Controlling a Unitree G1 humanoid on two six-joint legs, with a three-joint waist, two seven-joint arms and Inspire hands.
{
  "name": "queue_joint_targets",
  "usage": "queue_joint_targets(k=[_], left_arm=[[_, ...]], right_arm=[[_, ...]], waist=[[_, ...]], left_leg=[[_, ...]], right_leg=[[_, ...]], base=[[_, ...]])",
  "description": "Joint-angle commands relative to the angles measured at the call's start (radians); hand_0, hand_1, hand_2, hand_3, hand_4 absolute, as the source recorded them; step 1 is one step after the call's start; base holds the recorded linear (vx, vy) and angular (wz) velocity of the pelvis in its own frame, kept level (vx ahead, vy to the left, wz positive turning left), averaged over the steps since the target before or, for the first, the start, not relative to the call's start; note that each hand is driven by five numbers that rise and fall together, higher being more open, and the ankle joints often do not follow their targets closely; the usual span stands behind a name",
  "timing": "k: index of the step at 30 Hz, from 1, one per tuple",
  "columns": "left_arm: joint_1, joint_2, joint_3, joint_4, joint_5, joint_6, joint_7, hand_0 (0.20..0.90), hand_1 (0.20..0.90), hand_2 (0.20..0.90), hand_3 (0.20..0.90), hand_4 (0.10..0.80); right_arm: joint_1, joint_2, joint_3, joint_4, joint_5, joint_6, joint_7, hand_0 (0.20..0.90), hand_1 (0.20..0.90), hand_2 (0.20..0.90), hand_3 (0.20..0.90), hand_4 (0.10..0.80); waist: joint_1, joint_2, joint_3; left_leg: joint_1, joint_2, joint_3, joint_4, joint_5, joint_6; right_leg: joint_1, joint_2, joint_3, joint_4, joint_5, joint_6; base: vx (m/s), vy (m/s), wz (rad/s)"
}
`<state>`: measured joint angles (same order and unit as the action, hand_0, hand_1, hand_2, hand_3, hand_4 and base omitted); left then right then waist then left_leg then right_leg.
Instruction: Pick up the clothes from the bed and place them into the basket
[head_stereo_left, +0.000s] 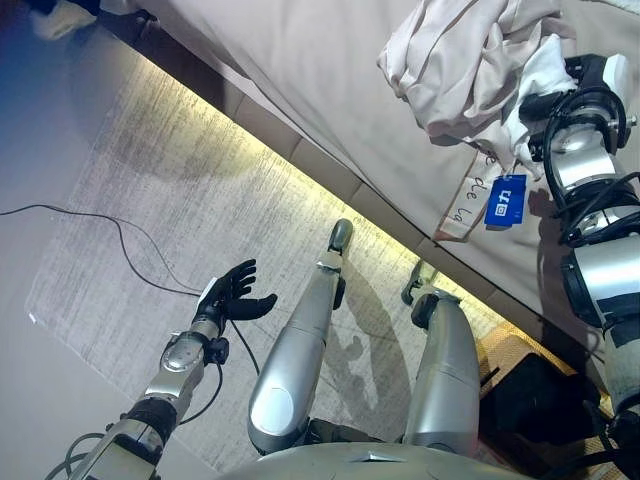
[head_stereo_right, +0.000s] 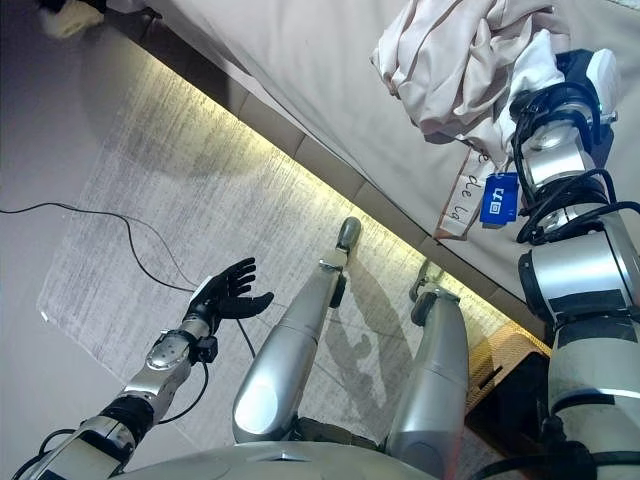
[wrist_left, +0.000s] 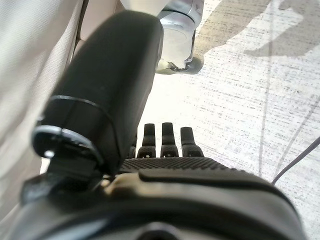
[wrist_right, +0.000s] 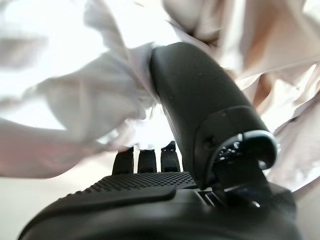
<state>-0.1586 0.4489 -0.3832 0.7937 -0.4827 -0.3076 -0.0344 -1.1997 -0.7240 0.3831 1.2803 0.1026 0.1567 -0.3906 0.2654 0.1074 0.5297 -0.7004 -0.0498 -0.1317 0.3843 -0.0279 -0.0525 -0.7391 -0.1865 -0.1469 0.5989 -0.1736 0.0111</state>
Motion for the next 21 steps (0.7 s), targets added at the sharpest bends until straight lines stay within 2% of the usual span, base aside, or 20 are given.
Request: queue_joint_targets(k=[1,5,6,10,11,14,16,21], left_arm=[[0.097,0.062,0.030,-0.033,-0.029,-0.038,0.000,0.900,0.900,0.900,0.900,0.800],[0.103,0.081,0.049,-0.037,0.008,-0.009,0.009,0.900,0.900,0.900,0.900,0.800],[0.101,0.078,0.053,-0.028,0.024,-0.001,0.012,0.900,0.900,0.900,0.900,0.800],[0.125,0.058,0.060,0.007,0.086,0.014,0.027,0.900,0.900,0.900,0.900,0.800],[0.142,0.038,0.063,0.034,0.114,0.015,0.028,0.900,0.900,0.900,0.900,0.800],[0.159,0.012,0.066,0.074,0.157,0.012,0.026,0.900,0.900,0.900,0.900,0.800],[0.173,-0.027,0.075,0.145,0.209,0.007,0.025,0.900,0.900,0.900,0.900,0.800],[0.187,-0.060,0.093,0.192,0.227,-0.002,0.011,0.900,0.900,0.900,0.900,0.800]], right_arm=[[0.150,-0.095,-0.016,0.017,0.058,-0.029,-0.038,0.300,0.300,0.300,0.200,0.100],[0.277,-0.114,-0.095,-0.016,0.130,-0.083,-0.026,0.300,0.300,0.300,0.200,0.100],[0.315,-0.117,-0.118,-0.020,0.151,-0.103,-0.027,0.300,0.300,0.300,0.200,0.100],[0.462,-0.126,-0.242,-0.054,0.237,-0.159,0.002,0.300,0.300,0.300,0.200,0.100],[0.524,-0.125,-0.286,-0.074,0.246,-0.186,0.024,0.300,0.300,0.300,0.200,0.100],[0.594,-0.124,-0.341,-0.124,0.278,-0.206,0.050,0.300,0.300,0.300,0.200,0.100],[0.688,-0.099,-0.405,-0.213,0.330,-0.210,0.070,0.300,0.300,0.300,0.200,0.100],[0.836,-0.032,-0.494,-0.383,0.424,-0.205,0.053,0.300,0.300,0.300,0.200,0.100]], waist=[[-0.018,0.028,-0.070],[-0.020,-0.028,-0.123],[-0.020,-0.043,-0.137],[-0.032,-0.095,-0.224],[-0.045,-0.111,-0.268],[-0.068,-0.127,-0.317],[-0.110,-0.140,-0.377],[-0.169,-0.154,-0.429]], left_leg=[[0.041,-0.003,0.049,0.097,-0.007,0.073],[0.155,0.019,0.058,-0.005,0.008,0.050],[0.180,0.024,0.064,-0.041,0.043,0.050],[0.355,0.058,0.068,-0.196,0.063,0.033],[0.429,0.063,0.074,-0.265,0.070,0.028],[0.501,0.070,0.089,-0.331,0.084,0.023],[0.576,0.080,0.116,-0.370,0.076,0.023],[0.662,0.088,0.159,-0.391,0.050,0.024]], right_leg=[[0.139,0.051,-0.046,-0.103,0.091,-0.019],[0.287,0.069,-0.071,-0.225,0.109,-0.012],[0.324,0.065,-0.087,-0.271,0.143,-0.015],[0.505,0.076,-0.087,-0.405,0.162,0.015],[0.571,0.081,-0.075,-0.465,0.172,0.028],[0.629,0.084,-0.060,-0.525,0.195,0.041],[0.676,0.094,-0.030,-0.558,0.205,0.045],[0.727,0.101,0.013,-0.599,0.220,0.048]], base=[[0.046,-0.089,0.28],[0.034,-0.098,-0.39],[0.008,-0.069,0.50],[0.153,-0.043,0.03],[0.221,0.034,-0.05],[0.127,0.060,-0.07],[0.156,0.065,-0.19],[0.059,0.035,-0.22]])
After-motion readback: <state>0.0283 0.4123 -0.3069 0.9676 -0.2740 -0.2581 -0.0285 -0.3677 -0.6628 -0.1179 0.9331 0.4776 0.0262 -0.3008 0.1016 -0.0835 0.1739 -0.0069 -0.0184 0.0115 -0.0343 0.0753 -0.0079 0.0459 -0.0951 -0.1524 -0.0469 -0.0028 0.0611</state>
